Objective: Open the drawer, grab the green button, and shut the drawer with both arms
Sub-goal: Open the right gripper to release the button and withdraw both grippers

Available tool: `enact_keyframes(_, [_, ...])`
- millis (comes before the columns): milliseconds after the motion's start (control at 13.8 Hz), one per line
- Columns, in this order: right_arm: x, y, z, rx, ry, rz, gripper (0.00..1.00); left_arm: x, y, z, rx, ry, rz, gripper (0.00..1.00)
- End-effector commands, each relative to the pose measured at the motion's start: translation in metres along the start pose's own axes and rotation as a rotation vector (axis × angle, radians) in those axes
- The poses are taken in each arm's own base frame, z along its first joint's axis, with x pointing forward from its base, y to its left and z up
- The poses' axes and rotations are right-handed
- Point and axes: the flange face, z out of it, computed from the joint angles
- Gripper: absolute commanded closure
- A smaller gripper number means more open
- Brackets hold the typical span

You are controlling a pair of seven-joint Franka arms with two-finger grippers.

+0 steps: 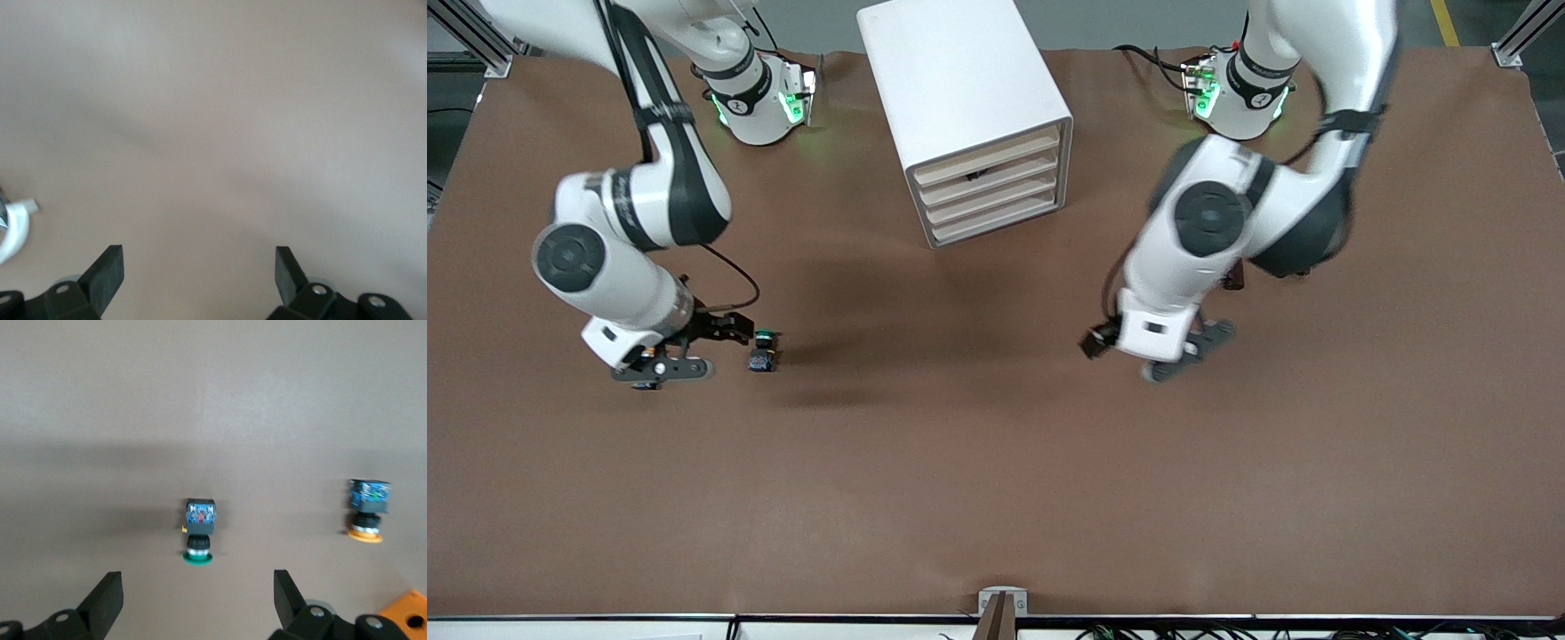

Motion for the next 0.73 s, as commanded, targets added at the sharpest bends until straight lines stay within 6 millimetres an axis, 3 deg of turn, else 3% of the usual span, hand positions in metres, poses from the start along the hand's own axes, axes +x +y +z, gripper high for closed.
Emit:
enact_keyframes(0, [-0.018,0.011,-0.052,0.004,0.013,0.017,0.00,0.045,-0.045,-0.049,-0.001,0.043,0.075,0.00])
enact_keyframes(145, [-0.031,0.018,-0.089,0.006,-0.008,0.023,0.00,0.075,-0.082,-0.079,-0.004,0.061,0.152,0.00])
enact_keyframes(363, [-0.054,0.030,-0.154,0.009,-0.004,0.035,0.00,0.091,-0.123,-0.113,0.024,0.056,0.183,0.00])
enact_keyframes(653, [-0.067,0.057,-0.219,0.016,-0.025,-0.001,0.00,0.111,-0.169,-0.150,0.033,0.058,0.232,0.00])
